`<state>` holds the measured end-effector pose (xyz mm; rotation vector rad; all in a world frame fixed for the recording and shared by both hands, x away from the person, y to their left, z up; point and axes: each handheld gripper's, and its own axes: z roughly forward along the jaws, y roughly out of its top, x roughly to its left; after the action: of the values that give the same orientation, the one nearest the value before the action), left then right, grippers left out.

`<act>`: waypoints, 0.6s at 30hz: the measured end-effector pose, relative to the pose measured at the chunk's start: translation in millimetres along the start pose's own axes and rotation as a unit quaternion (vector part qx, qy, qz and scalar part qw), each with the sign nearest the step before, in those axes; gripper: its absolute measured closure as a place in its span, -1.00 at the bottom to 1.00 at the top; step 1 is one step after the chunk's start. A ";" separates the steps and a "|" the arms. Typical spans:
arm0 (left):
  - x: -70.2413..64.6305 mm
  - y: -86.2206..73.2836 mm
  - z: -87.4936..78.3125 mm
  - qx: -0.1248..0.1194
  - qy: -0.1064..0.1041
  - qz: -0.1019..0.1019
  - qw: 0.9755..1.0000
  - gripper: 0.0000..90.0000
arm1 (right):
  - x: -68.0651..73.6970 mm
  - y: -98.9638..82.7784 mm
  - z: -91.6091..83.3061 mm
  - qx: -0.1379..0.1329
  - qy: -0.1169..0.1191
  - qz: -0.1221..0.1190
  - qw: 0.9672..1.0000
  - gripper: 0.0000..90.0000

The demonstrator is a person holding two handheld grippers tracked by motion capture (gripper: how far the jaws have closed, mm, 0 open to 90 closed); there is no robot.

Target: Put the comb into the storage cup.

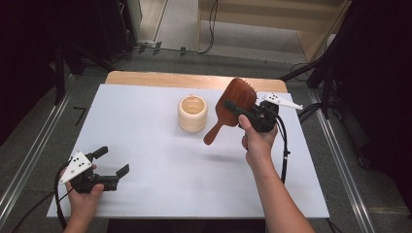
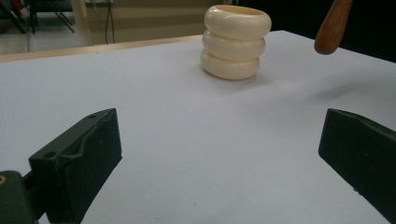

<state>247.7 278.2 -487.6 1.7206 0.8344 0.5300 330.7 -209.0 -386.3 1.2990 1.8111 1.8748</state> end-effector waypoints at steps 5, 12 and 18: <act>-0.3 -0.3 -0.2 -0.001 0.000 -0.001 1.000 -1.00 | -0.7 6.4 1.0 -0.003 -0.001 -0.003 1.000 0.17; -1.0 -0.8 -0.9 -0.003 -0.005 0.004 1.000 -1.00 | -0.4 15.1 3.9 -0.008 -0.002 -0.011 1.000 0.17; -0.8 -0.9 -0.8 -0.001 -0.007 0.002 1.000 -1.00 | -2.2 19.0 6.9 -0.010 -0.001 -0.009 1.000 0.17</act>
<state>246.4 278.2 -488.2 1.7227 0.8193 0.5214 344.5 -209.7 -371.4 1.2725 1.7915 1.8763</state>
